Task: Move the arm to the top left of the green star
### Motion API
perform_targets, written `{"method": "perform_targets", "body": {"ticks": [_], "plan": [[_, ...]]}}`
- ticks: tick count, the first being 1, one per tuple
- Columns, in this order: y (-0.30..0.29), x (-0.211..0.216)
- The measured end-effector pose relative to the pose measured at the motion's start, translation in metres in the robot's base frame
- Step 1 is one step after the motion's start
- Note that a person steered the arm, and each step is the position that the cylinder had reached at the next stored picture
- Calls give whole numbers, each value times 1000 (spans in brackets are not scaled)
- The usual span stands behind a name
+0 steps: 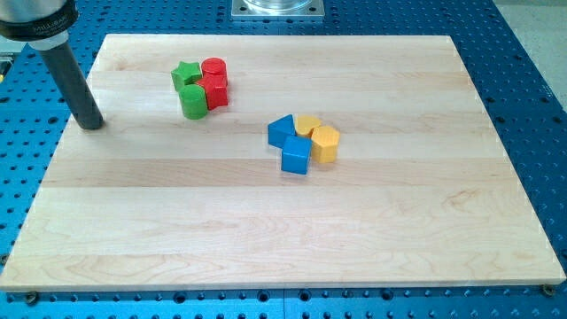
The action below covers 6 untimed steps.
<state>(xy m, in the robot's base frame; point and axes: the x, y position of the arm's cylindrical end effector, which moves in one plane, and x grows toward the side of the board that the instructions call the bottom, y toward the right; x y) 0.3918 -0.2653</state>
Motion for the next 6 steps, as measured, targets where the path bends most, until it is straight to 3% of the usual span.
{"method": "perform_targets", "body": {"ticks": [4,5,6], "plan": [[19,-3],[38,-40],[45,-150]]}}
